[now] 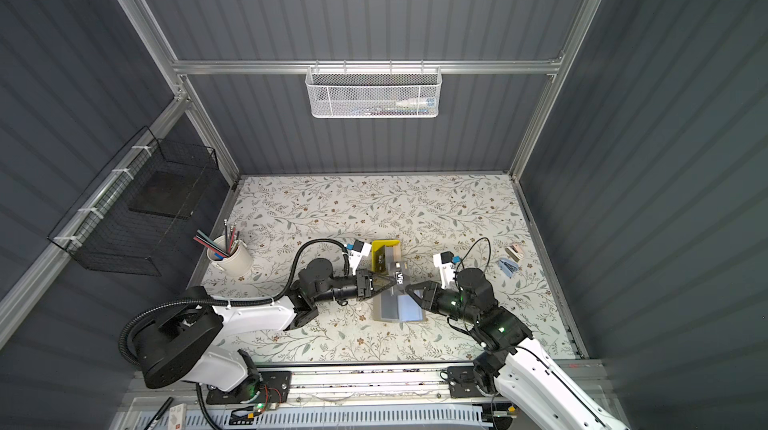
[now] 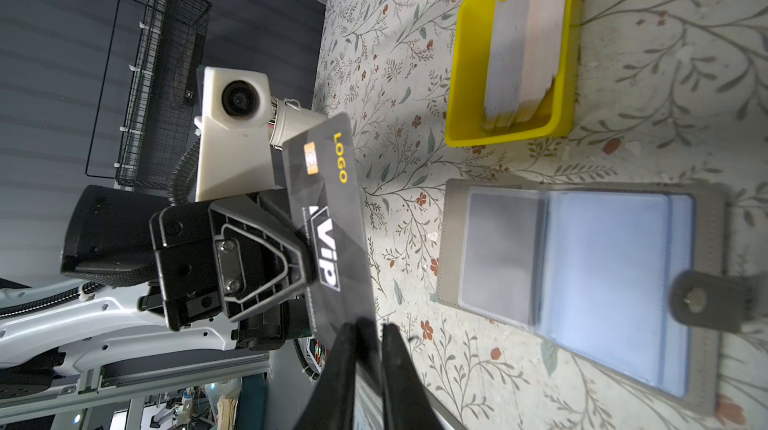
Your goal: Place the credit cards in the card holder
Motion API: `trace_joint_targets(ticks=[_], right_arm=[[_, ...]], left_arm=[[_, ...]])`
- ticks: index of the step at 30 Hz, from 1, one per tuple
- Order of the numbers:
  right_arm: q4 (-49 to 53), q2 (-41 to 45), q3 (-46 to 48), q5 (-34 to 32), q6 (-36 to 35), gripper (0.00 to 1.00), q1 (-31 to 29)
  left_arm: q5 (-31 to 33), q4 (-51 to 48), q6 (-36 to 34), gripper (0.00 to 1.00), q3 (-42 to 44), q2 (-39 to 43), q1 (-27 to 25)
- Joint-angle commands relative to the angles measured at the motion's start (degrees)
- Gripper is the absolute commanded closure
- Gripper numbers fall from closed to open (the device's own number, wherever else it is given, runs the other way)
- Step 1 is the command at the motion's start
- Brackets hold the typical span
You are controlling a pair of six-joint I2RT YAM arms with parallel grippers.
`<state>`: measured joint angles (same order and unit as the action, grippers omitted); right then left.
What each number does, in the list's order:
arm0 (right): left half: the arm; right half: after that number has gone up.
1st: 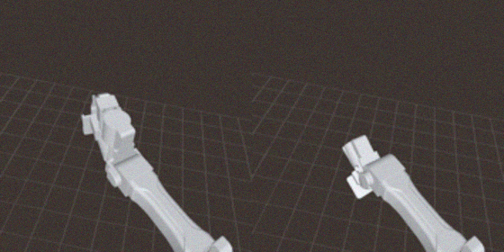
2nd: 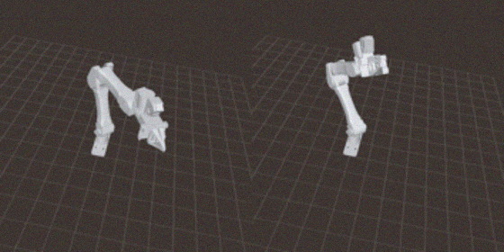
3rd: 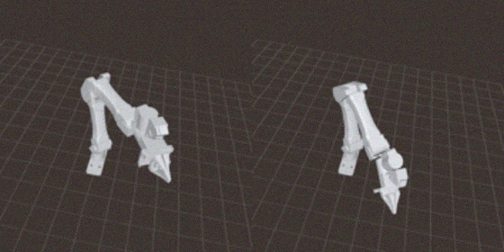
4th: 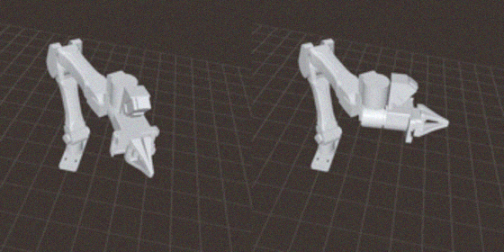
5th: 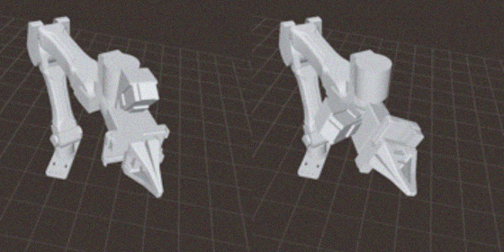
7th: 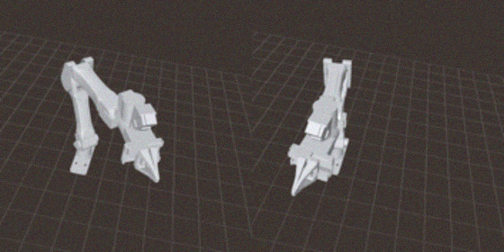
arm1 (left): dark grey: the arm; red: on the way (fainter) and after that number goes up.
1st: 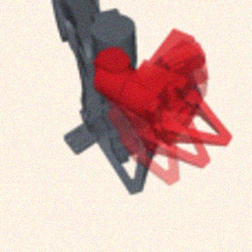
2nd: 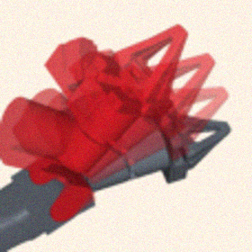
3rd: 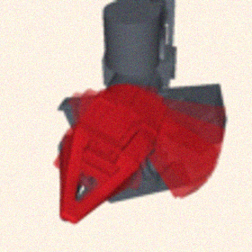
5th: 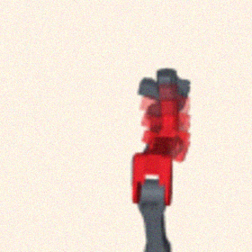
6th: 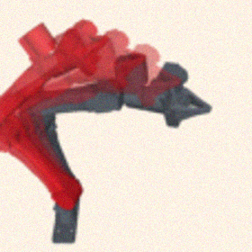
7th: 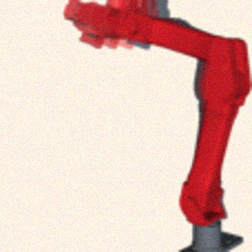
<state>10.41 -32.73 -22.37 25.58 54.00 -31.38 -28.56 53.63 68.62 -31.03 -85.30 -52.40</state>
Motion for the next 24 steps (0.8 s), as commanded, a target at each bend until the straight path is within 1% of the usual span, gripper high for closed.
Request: trace_joint_targets(ticks=[1,8,12,13,16,20,22,24], right_arm=[[1.46,0.22,0.84,-0.79,-0.68,0.79,-0.18],[5.78,0.62,0.58,-2.73,-2.75,0.74,-0.26],[11.50,0.57,0.42,-5.67,-5.15,0.72,-0.20],[13.98,0.36,0.39,-8.22,-5.72,0.71,-0.24],[16.97,-0.38,0.39,-9.99,-6.83,0.71,-0.19],[18.49,-2.58,0.99,-11.39,-8.16,0.69,-0.23],[18.84,-5.01,1.18,-12.39,-8.68,0.69,-0.25],[18.08,-7.18,1.19,-12.02,-9.34,0.70,-0.22]], left_arm=[[0.06,-0.19,-1.10,0.95,0.66,1.37,-0.33],[2.84,-7.45,-3.48,0.97,1.31,3.70,-0.46],[5.33,-10.66,-4.23,0.97,2.84,5.29,-1.26],[6.05,-11.43,-4.32,0.97,3.19,5.40,-1.58],[7.76,-12.76,-4.50,0.98,3.82,5.28,-2.65],[9.23,-15.23,-5.09,0.97,3.66,4.46,-3.79],[11.72,-18.93,-5.97,0.97,2.54,3.73,-4.44],[13.22,-21.41,-6.72,0.97,1.81,3.15,-5.11]])
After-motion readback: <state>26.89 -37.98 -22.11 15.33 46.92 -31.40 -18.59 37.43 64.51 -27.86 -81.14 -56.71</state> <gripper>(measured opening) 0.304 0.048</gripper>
